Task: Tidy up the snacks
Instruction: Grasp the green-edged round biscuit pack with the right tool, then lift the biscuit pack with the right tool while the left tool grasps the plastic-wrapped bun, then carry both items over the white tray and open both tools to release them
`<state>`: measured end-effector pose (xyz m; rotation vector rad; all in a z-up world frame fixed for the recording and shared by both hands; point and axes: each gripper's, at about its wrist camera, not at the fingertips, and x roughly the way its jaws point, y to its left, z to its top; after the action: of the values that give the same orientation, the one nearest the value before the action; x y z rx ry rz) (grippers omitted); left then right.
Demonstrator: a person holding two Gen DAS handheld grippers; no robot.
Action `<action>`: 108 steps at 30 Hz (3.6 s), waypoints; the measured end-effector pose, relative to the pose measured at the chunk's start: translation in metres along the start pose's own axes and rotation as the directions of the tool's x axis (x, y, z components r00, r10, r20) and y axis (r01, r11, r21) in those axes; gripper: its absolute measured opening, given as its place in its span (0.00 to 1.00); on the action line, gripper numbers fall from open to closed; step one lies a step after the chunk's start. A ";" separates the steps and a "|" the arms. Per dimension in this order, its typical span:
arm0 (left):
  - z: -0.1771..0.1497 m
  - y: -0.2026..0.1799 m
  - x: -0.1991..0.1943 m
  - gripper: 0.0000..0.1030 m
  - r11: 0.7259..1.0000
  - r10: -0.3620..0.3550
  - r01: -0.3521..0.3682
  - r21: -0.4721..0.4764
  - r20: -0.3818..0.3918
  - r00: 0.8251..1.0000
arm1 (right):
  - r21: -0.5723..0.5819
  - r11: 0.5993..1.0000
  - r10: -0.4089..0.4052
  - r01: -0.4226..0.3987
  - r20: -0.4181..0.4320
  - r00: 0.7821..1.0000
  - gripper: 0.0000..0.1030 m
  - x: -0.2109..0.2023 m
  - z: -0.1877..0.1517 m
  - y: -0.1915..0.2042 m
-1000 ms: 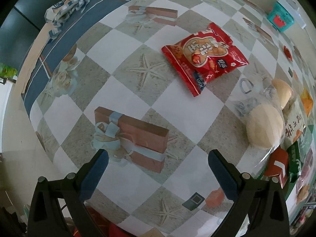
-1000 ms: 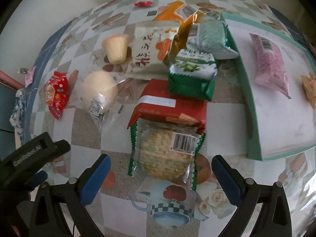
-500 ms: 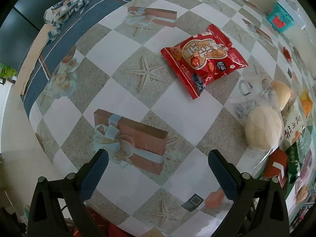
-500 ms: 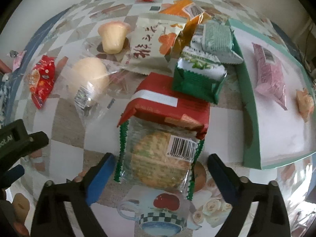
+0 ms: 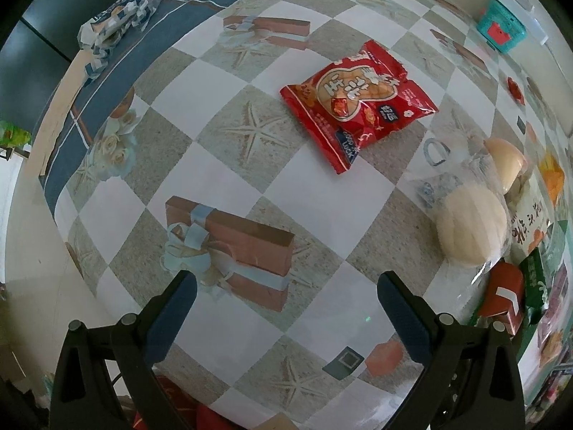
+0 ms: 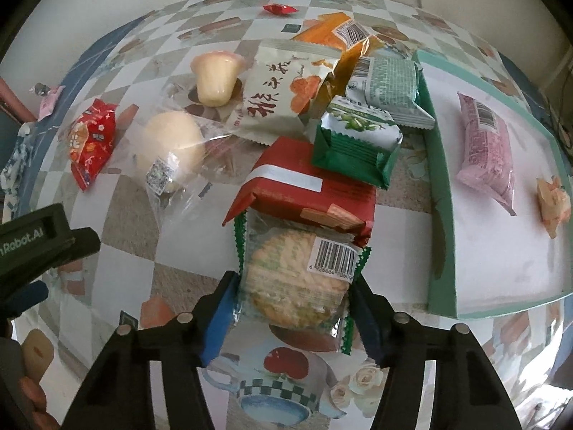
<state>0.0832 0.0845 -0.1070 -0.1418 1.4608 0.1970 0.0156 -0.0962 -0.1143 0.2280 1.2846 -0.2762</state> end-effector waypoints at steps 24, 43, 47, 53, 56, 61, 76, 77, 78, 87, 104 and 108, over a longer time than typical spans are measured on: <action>-0.014 -0.029 -0.011 0.98 0.999 0.027 -0.027 0.031 0.029 0.999 | 0.078 0.993 0.078 -0.087 0.101 0.992 0.59 -0.066 0.002 -0.067; -0.005 -0.073 -0.046 0.98 0.984 -0.158 0.151 0.095 0.080 0.984 | 0.320 0.941 0.045 -0.111 0.209 0.977 0.59 -0.085 0.031 -0.141; 0.003 -0.091 -0.049 0.98 0.972 -0.223 0.215 0.095 0.084 0.971 | 0.379 0.916 0.054 -0.130 0.205 0.977 0.59 -0.081 0.036 -0.162; 0.014 -0.111 -0.043 0.98 0.972 -0.224 0.217 0.091 0.089 0.970 | 0.402 0.906 0.050 -0.130 0.203 0.978 0.59 -0.077 0.042 -0.172; 0.017 -0.116 -0.038 0.98 0.970 -0.231 0.222 0.096 0.098 0.968 | 0.400 0.908 0.045 -0.126 0.205 0.978 0.59 -0.077 0.046 -0.173; 0.023 -0.121 -0.030 0.96 0.973 -0.217 0.207 0.101 0.096 0.971 | 0.404 0.906 0.042 -0.124 0.206 0.978 0.59 -0.075 0.051 -0.177; 0.024 -0.124 -0.026 0.52 0.978 -0.189 0.179 0.104 0.092 0.978 | 0.417 0.897 0.052 -0.143 0.223 0.974 0.59 -0.080 0.053 -0.183; 0.024 -0.124 -0.026 0.51 0.979 -0.187 0.177 0.105 0.090 0.978 | 0.419 0.897 0.052 -0.144 0.223 0.973 0.59 -0.080 0.053 -0.183; 0.023 -0.123 -0.027 0.51 0.979 -0.181 0.171 0.108 0.090 0.979 | 0.420 0.896 0.054 -0.146 0.223 0.973 0.59 -0.080 0.053 -0.184; 0.015 -0.131 -0.068 0.50 0.971 -0.201 0.173 0.166 0.172 0.964 | 0.446 0.881 0.057 -0.155 0.226 0.973 0.59 -0.079 0.055 -0.198; -0.053 -0.277 -0.107 0.51 0.818 -0.320 0.205 0.538 0.129 0.939 | 0.556 0.823 -0.020 -0.117 0.233 0.972 0.59 -0.068 0.069 -0.285; -0.065 -0.304 -0.110 0.51 0.783 -0.348 0.223 0.581 0.111 0.931 | 0.574 0.811 -0.031 -0.114 0.236 0.971 0.59 -0.065 0.073 -0.304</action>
<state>0.0762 -0.2312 -0.0116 0.1365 1.2075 -0.4635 -0.0341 -0.4022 -0.0367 0.7315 0.9245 -0.6458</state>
